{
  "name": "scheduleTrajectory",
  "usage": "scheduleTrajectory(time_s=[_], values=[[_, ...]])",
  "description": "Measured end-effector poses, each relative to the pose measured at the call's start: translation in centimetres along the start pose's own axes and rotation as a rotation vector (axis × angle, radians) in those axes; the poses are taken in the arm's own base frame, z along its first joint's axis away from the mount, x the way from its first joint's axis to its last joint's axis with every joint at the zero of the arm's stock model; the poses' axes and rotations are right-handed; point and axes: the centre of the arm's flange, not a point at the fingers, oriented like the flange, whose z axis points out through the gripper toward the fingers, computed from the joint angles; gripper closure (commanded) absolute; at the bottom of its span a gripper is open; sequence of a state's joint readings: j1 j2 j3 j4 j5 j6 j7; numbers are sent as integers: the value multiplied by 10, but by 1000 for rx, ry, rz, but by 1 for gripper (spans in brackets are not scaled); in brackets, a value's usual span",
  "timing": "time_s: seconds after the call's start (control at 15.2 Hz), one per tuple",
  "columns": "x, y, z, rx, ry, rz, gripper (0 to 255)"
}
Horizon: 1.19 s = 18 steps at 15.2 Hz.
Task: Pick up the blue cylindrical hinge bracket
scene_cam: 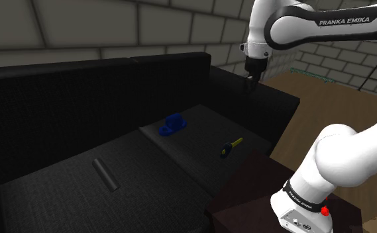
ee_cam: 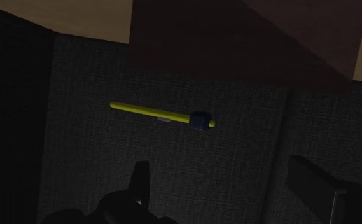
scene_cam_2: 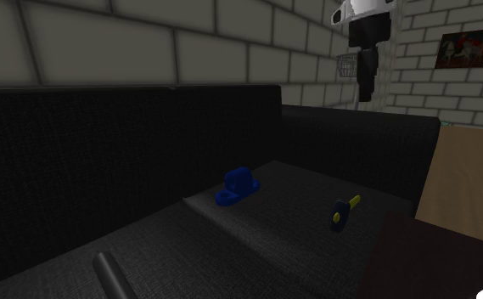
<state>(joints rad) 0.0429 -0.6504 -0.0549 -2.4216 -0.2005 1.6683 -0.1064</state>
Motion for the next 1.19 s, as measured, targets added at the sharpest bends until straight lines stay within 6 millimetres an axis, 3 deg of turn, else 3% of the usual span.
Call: scheduleTrajectory(time_s=[0.66, 0.99, 1.19], values=[[94, 42, 67, -52, 32, -339, 0], [148, 55, 100, -79, 48, -509, 0], [180, 51, 118, -95, 57, -611, 0]])
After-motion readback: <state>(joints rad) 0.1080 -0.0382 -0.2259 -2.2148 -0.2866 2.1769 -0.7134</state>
